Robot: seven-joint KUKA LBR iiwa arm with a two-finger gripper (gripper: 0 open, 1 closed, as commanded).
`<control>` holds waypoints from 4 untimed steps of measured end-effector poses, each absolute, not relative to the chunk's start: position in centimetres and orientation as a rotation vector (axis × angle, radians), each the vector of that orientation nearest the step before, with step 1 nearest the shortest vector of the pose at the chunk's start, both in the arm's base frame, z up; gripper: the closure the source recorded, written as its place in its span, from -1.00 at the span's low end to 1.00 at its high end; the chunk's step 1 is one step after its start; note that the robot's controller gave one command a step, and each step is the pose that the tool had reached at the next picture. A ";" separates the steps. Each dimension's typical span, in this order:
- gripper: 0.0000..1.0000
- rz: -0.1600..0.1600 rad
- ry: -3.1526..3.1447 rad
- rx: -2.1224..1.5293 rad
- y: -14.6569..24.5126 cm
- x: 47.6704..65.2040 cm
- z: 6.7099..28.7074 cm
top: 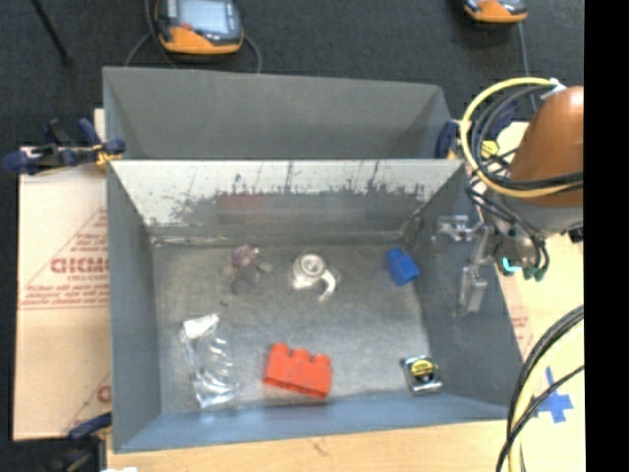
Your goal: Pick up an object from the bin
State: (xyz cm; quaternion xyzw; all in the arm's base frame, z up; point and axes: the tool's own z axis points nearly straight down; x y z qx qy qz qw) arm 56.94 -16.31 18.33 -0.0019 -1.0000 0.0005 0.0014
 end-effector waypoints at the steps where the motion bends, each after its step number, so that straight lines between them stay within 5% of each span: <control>1: -1.00 -0.005 -3.116 -0.425 -16.1 61.5 6.9; 2: -1.00 -0.002 -3.038 -0.830 -16.2 60.6 10.2; 3: -1.00 -0.014 -2.956 -1.068 -15.8 61.4 10.1; 4: -1.00 -0.039 -2.939 -1.131 -14.8 62.3 7.6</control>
Offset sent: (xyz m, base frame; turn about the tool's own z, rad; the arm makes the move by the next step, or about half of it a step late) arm 0.0441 0.0014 -0.1133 0.2701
